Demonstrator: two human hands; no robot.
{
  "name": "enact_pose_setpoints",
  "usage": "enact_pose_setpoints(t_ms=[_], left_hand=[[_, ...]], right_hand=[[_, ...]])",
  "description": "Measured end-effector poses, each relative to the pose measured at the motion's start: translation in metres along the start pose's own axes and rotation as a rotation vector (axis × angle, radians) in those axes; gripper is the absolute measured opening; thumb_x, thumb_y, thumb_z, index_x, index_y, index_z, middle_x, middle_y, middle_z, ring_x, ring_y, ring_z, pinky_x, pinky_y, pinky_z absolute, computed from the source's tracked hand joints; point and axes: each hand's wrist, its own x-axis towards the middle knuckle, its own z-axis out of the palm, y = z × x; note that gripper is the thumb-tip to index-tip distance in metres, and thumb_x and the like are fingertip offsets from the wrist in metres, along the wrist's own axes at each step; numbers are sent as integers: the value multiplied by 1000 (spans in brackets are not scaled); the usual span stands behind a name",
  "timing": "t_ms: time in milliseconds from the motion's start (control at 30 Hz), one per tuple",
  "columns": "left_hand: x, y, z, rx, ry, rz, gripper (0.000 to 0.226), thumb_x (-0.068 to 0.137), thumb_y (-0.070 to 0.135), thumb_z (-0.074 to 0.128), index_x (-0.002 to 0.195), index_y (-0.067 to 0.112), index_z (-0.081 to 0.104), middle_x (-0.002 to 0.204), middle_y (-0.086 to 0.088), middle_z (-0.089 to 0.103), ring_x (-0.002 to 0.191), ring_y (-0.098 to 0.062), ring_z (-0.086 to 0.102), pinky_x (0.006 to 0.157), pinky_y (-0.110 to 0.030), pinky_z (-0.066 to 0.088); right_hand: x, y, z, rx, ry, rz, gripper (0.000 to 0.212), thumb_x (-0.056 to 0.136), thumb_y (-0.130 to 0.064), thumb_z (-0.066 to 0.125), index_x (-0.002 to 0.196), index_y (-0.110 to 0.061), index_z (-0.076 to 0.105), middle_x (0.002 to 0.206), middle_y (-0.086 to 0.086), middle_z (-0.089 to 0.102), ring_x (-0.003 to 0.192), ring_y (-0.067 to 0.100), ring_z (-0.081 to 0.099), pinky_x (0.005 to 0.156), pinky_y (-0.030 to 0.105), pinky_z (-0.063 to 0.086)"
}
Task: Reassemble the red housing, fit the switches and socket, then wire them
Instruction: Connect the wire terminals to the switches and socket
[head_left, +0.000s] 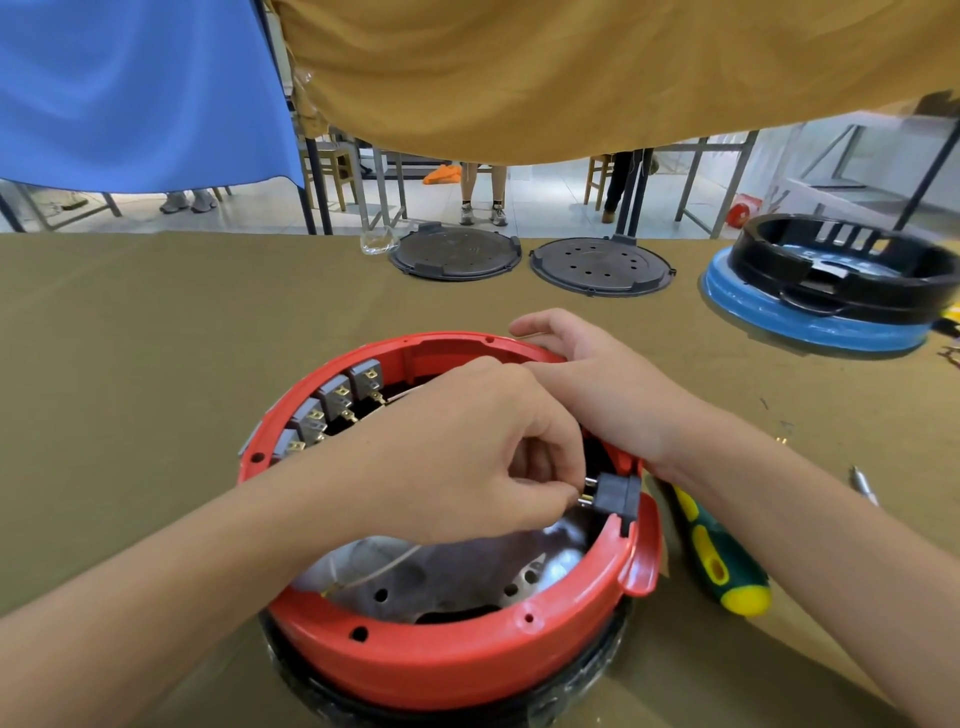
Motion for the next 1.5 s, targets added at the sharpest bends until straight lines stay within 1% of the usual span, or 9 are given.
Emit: enact_pose_setpoints(t_ms=[200, 567, 767, 933, 1067, 1133, 1233, 1367, 1500], left_hand=[[2, 0, -2, -106, -44, -64, 14, 79, 1, 67, 74, 12, 75, 53, 16, 62, 45, 7, 55, 50, -4, 36], [1, -4, -1, -133, -58, -122, 15, 84, 6, 69, 74, 17, 72, 53, 19, 63, 45, 10, 56, 49, -2, 36], [-11, -13, -44, 8, 11, -223, 22, 82, 51, 70, 95, 34, 76, 78, 22, 72, 68, 4, 67, 59, -12, 48], [-55, -53, -66, 223, 344, -586, 46, 79, 61, 59, 115, 32, 59, 98, 13, 64, 84, -1, 62, 80, -34, 53], [-88, -68, -45, -195, 335, -847, 41, 79, 53, 70, 111, 33, 55, 98, 5, 66, 77, -7, 65, 69, -28, 50], [-92, -73, -35, -282, 356, -799, 27, 83, 38, 74, 105, 33, 60, 95, 4, 69, 70, -2, 65, 66, -25, 50], [-87, -74, -30, -331, 478, -677, 20, 86, 23, 74, 103, 31, 68, 98, 6, 72, 79, -4, 67, 68, -20, 51], [-83, -76, -26, -544, 576, -591, 24, 86, 18, 73, 108, 26, 71, 101, 10, 76, 94, -11, 72, 74, -23, 56], [-93, -83, -22, -762, 480, -528, 47, 76, 21, 80, 120, 26, 65, 115, 8, 71, 105, -14, 69, 90, -30, 54]], right_hand=[[-3, -2, -2, 11, -12, 11, 48, 86, -28, 70, 130, -27, 50, 118, -15, 67, 103, 5, 66, 99, 35, 50], [-5, -6, -1, 4, -3, 16, 43, 93, -14, 63, 133, -21, 49, 124, -10, 65, 106, 7, 65, 97, 28, 49], [-5, -7, -4, -85, -24, 18, 49, 93, 5, 48, 135, -20, 48, 133, -3, 60, 115, 13, 59, 99, 29, 48], [-3, -9, -6, -137, -35, 33, 60, 88, 12, 38, 135, -25, 51, 132, -7, 60, 116, 15, 59, 99, 38, 51], [-4, -14, -8, -167, -18, 56, 64, 84, 13, 35, 131, -27, 53, 126, -5, 63, 104, 18, 65, 71, 28, 58], [-5, -17, -9, -193, -15, 74, 64, 83, 12, 37, 130, -28, 53, 123, -3, 63, 93, 19, 67, 55, 22, 54], [-8, -24, -16, -297, -52, 119, 60, 82, 3, 53, 131, -31, 49, 114, -3, 61, 85, 18, 68, 70, 34, 60], [-10, -28, -30, -428, -144, 90, 32, 88, -24, 65, 119, -31, 59, 80, -14, 69, 67, 3, 67, 56, 14, 47], [-7, -25, -27, -545, -119, -17, 46, 90, -53, 60, 131, -36, 52, 112, -15, 62, 99, 4, 62, 88, 28, 52]])
